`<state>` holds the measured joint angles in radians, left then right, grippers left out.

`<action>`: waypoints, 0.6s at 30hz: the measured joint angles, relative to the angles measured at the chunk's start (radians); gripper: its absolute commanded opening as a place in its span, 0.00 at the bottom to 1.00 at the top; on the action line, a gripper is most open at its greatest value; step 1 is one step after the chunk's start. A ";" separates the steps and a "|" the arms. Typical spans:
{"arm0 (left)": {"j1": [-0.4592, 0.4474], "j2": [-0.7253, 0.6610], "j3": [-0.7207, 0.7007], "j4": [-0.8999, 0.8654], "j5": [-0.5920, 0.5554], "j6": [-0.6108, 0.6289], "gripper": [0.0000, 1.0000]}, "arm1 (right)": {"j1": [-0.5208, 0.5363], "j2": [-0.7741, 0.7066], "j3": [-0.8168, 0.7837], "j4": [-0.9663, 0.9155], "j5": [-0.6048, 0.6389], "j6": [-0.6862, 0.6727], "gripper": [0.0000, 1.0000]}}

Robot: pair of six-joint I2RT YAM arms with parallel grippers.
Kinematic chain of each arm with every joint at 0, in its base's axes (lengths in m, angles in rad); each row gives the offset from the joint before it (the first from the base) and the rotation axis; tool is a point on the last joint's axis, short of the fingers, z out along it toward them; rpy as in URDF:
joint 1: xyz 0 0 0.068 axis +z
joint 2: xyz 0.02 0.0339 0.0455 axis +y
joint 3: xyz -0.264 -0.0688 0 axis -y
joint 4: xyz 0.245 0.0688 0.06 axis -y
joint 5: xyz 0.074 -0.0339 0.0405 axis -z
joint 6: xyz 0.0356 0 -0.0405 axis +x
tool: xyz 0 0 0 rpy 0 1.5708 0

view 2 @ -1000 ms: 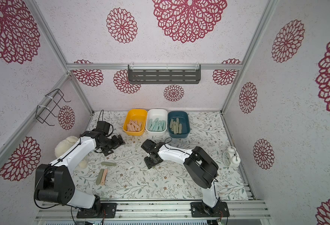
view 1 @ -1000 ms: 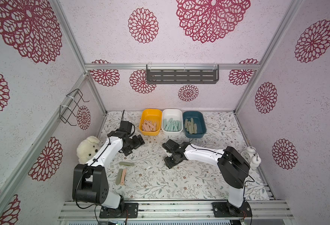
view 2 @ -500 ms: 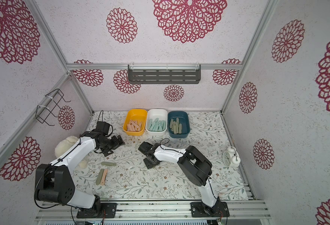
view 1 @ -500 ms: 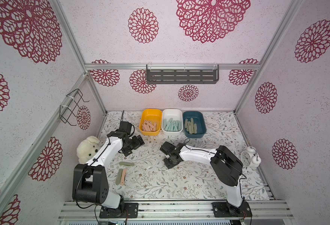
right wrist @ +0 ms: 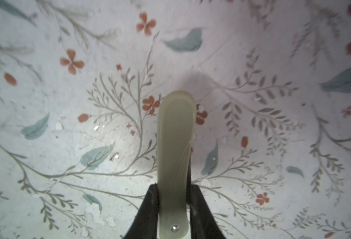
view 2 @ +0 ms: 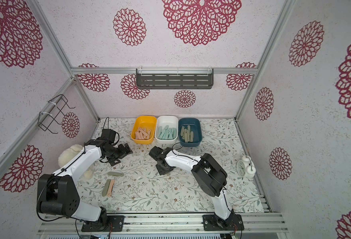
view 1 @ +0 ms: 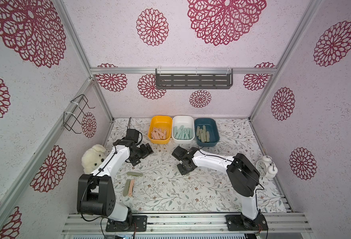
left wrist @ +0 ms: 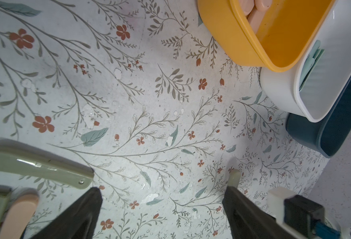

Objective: Place the fruit knives into the storage box by color
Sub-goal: Pick up the fruit knife from the center of the board, then place the fruit knife in the storage box.

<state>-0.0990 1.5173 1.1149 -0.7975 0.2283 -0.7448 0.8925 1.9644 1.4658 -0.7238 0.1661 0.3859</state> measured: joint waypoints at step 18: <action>-0.027 0.176 0.170 0.008 0.031 -0.019 0.97 | -0.460 0.050 0.309 0.080 0.041 -0.140 0.12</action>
<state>-0.1265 1.6936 1.2846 -0.7891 0.2596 -0.7639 0.4328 2.0140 1.7748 -0.6441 0.2073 0.2455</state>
